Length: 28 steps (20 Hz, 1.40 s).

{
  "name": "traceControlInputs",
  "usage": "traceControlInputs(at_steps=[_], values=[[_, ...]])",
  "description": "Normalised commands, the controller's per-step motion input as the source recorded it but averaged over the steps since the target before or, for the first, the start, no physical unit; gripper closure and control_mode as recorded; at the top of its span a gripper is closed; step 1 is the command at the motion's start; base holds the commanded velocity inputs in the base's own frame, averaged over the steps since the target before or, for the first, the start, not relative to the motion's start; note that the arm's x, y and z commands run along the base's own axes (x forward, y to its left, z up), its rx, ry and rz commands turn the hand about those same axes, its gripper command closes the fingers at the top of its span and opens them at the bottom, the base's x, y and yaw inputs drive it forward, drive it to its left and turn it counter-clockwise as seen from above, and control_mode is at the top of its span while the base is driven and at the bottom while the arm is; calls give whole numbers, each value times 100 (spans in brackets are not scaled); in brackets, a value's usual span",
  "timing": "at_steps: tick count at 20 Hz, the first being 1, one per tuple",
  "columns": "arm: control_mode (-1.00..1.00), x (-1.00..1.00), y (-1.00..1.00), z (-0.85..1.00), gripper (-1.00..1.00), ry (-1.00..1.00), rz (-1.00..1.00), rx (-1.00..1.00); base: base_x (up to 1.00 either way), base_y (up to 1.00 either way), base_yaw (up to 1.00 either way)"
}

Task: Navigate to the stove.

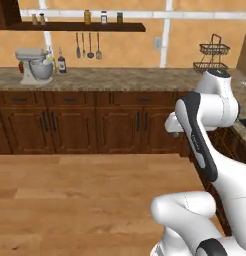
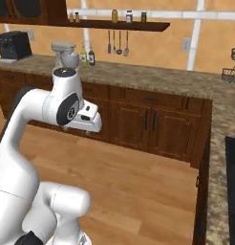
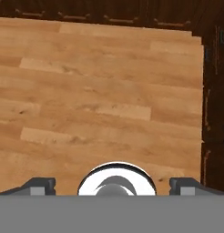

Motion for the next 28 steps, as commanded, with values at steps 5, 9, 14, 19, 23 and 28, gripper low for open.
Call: traceControlInputs(at_steps=[5, 9, 14, 19, 23, 28], values=[[100, 0, 0, 0, -100, 0, 0, 0, 66, 21, 72], [100, 0, 0, 0, -100, 0, 0, 0, 63, 18, 75], [100, 0, 0, 0, -100, 0, 0, 0, 57, 21, 75], [100, 0, 0, 0, -100, 0, 0, 0, 42, 40, 74], [100, 0, 0, 0, -100, 0, 0, 0, 41, 56, 70], [100, 0, 0, 0, -100, 0, 0, 0, 43, 85, 61]])
